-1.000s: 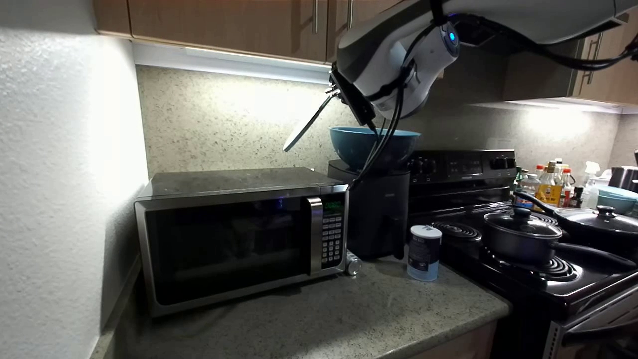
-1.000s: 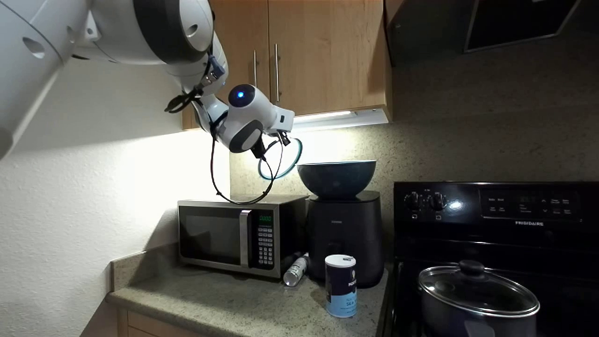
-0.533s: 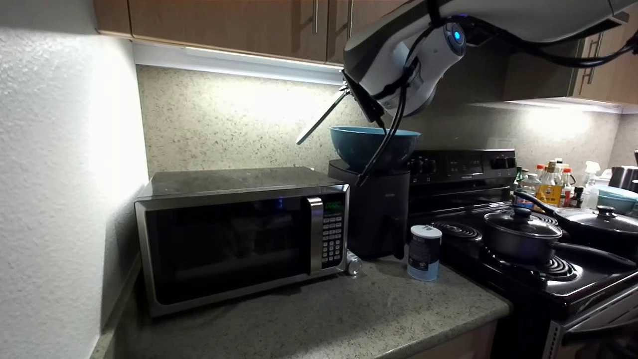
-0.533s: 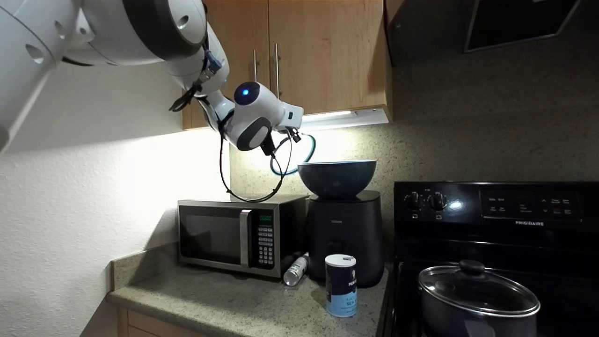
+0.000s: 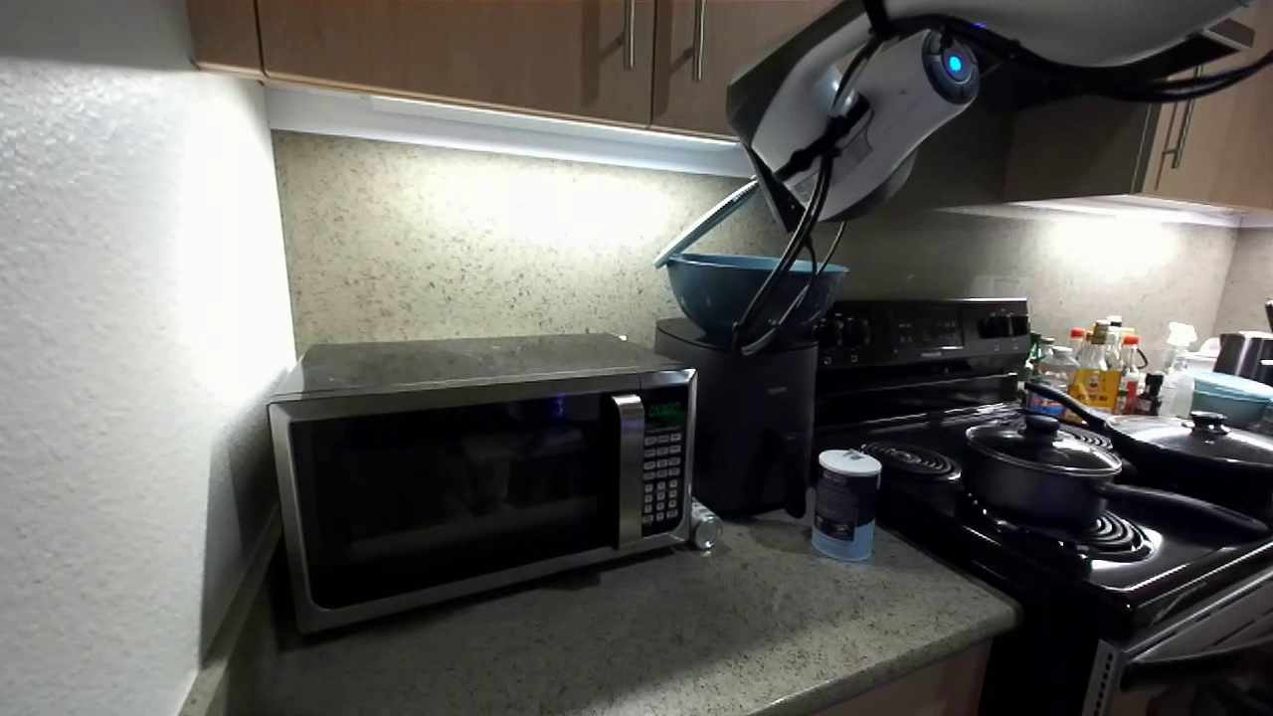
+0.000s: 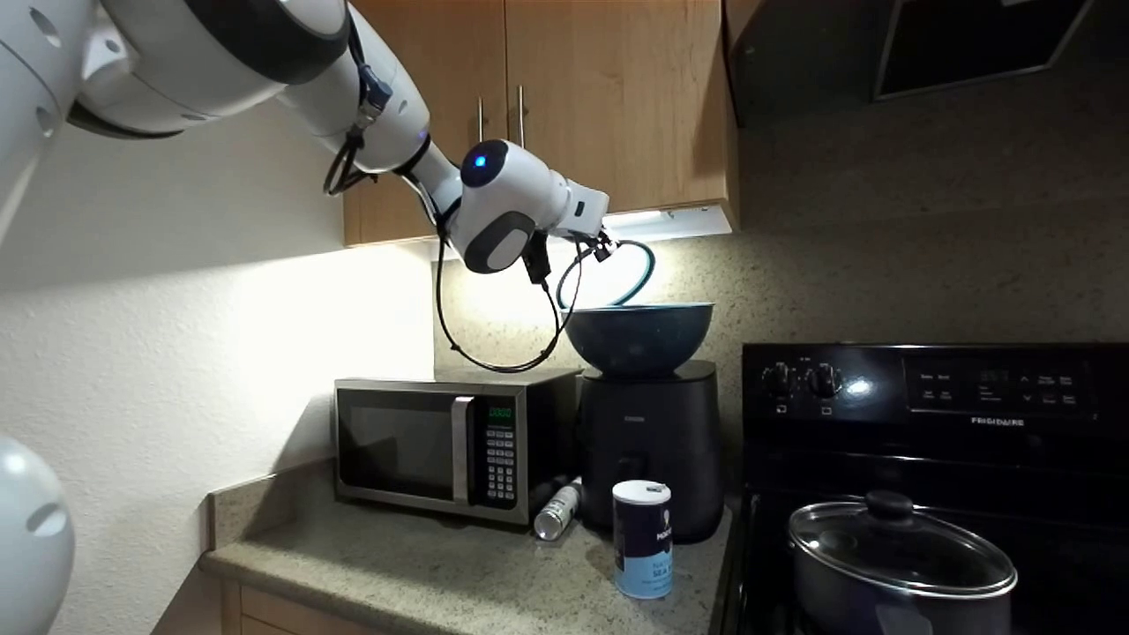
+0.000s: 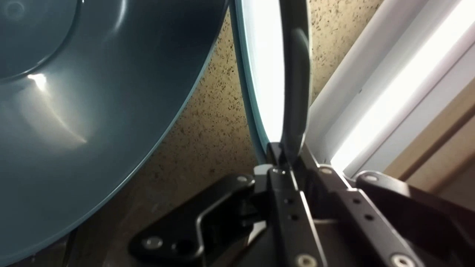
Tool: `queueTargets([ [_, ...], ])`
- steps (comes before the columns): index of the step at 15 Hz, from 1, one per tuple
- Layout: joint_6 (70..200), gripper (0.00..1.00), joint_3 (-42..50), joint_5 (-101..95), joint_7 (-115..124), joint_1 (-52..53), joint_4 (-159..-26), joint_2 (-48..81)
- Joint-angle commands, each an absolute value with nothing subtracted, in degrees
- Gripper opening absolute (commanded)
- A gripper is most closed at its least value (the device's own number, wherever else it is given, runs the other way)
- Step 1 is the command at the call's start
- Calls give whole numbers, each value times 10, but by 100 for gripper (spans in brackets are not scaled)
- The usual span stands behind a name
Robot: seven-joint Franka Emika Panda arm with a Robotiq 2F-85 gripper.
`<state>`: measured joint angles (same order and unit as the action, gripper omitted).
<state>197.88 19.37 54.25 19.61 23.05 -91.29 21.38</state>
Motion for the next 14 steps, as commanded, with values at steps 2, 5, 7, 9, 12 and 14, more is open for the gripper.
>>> queueTargets([
  [2, 1979, 8, 196, 542, 204, 233, -906, 217],
  [5, 1979, 8, 256, 551, 217, 266, -851, 259],
  [7, 1979, 8, 259, 543, 244, 263, -834, 274],
  [9, 1980, 8, 229, 533, 297, 233, -823, 286],
  [12, 1976, 8, 88, 436, 395, 122, -799, 299],
  [14, 1980, 10, 139, 478, 348, 172, -864, 277],
])
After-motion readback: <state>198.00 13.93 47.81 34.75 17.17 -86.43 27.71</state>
